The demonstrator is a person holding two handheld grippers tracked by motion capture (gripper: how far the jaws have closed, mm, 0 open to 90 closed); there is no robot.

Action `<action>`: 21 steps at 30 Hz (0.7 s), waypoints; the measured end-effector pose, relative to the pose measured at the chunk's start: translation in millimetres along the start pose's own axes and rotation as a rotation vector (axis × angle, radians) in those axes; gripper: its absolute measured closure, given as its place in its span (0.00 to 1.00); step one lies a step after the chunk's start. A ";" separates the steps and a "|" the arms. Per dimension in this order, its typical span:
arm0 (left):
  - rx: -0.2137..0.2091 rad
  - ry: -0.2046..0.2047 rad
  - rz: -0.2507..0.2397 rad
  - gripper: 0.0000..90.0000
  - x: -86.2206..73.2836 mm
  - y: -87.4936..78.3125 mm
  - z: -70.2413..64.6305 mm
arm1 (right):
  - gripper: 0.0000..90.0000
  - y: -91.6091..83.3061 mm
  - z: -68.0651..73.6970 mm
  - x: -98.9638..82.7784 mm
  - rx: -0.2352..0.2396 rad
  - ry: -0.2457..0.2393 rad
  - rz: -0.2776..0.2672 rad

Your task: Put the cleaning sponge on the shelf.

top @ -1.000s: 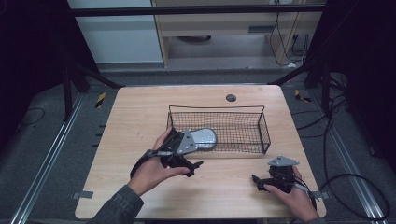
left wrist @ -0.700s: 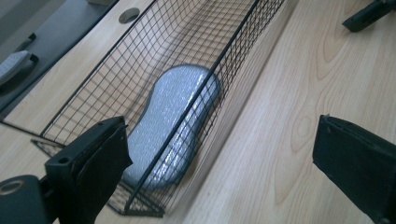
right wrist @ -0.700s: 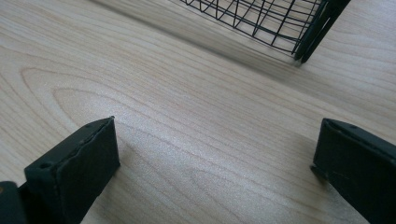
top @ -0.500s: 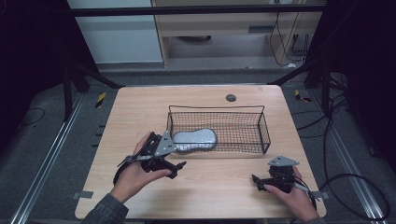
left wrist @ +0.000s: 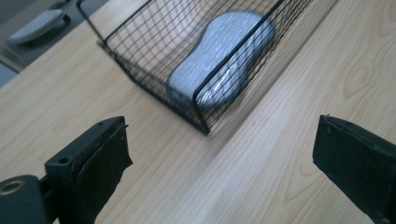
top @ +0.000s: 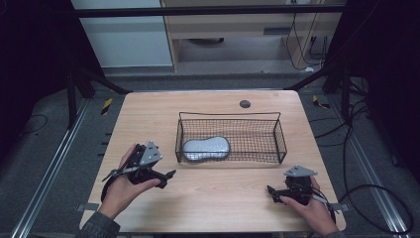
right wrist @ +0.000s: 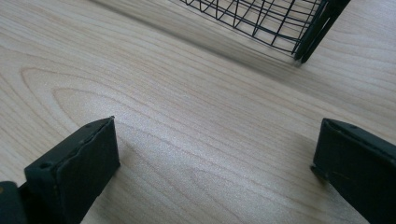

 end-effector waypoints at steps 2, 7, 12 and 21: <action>0.018 -0.012 0.018 0.03 -10.2 0.6 5.4 | 0.00 -0.1 0.2 -0.1 0.000 0.002 0.001; 0.042 -0.067 0.071 0.03 -36.9 7.0 18.6 | 0.00 -0.2 0.2 -0.1 -0.001 0.002 0.001; 0.053 -0.095 0.094 0.04 -50.5 12.0 26.4 | 0.00 -0.2 0.2 -0.1 -0.001 0.002 0.001; 0.074 -0.192 0.132 0.04 -73.0 34.0 45.4 | 0.00 -0.2 0.2 -0.1 -0.001 0.002 0.001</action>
Point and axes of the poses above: each handheld gripper's, and its own axes: y roughly forward along the jaws, x roughly out of its top, z roughly to its left, the point moved 3 cm from there along y, roughly forward along the jaws, and after that the axes turned 3 degrees about y, right-handed, at the moved point
